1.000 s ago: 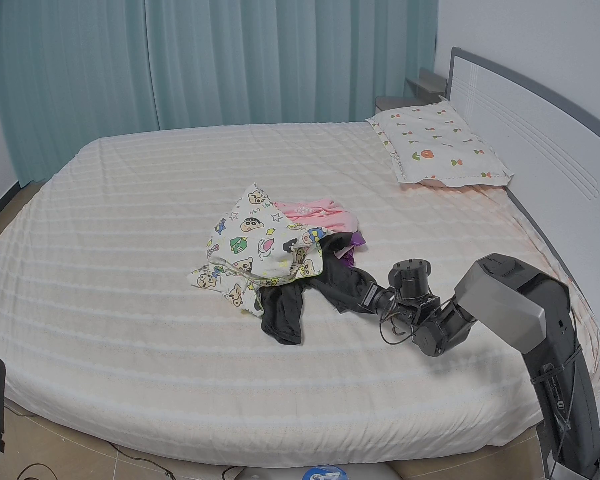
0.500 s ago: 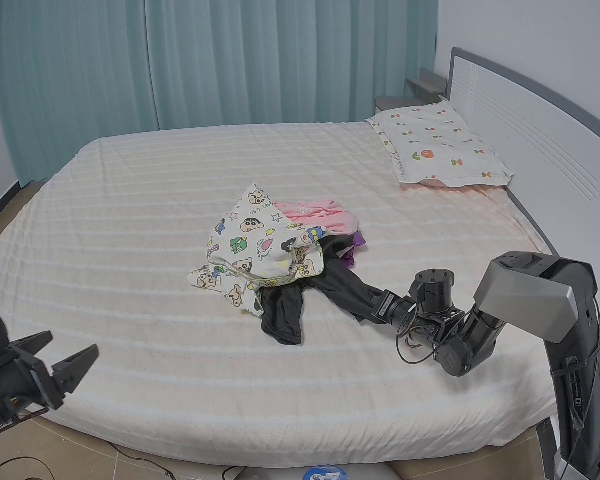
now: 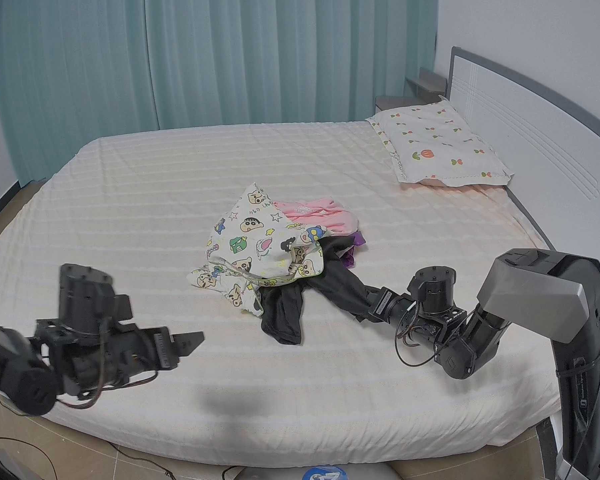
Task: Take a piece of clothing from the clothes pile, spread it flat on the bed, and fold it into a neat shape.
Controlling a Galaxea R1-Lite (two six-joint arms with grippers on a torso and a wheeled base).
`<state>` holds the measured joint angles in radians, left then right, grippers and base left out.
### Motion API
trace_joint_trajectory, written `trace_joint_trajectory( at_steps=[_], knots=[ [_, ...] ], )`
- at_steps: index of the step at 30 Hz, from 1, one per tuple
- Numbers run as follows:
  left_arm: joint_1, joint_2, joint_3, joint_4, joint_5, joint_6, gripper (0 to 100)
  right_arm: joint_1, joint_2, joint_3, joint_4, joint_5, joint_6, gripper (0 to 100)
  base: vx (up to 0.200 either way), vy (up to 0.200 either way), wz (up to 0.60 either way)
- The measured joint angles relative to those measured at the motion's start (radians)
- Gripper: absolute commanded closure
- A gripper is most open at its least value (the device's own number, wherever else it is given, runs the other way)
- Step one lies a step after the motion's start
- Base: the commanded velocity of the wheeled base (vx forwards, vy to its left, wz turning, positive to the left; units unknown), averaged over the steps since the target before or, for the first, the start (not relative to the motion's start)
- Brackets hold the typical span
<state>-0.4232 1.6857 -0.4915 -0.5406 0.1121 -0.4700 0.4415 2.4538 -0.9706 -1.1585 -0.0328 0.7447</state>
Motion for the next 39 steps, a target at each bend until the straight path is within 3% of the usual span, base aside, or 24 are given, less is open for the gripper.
trace_joint_trajectory(
  at_steps=[13,22,33,34,39],
  knots=[
    [-0.13,0.554,-0.446,-0.076,0.112,-0.187,0,0.008,-0.009,0.009,-0.007,-0.002,0.0,100,0.0,0.0,0.0],
    [-0.151,0.752,-0.652,-0.081,0.198,-0.217,0,0.006,-0.008,0.011,-0.009,-0.003,0.001,100,0.0,0.0,0.0],
    [-0.154,0.897,-0.839,-0.043,0.221,-0.227,0,0.004,-0.008,0.011,-0.009,-0.007,0.001,100,0.0,0.0,0.0],
    [-0.154,0.903,-0.85,-0.042,0.222,-0.228,100,0.004,-0.008,0.011,-0.009,-0.008,0.001,100,0.0,0.0,0.0],
    [-0.154,0.932,-0.894,-0.036,0.243,-0.236,100,0.004,-0.008,0.01,-0.01,-0.008,0.002,100,0.0,0.0,0.0]
  ],
)
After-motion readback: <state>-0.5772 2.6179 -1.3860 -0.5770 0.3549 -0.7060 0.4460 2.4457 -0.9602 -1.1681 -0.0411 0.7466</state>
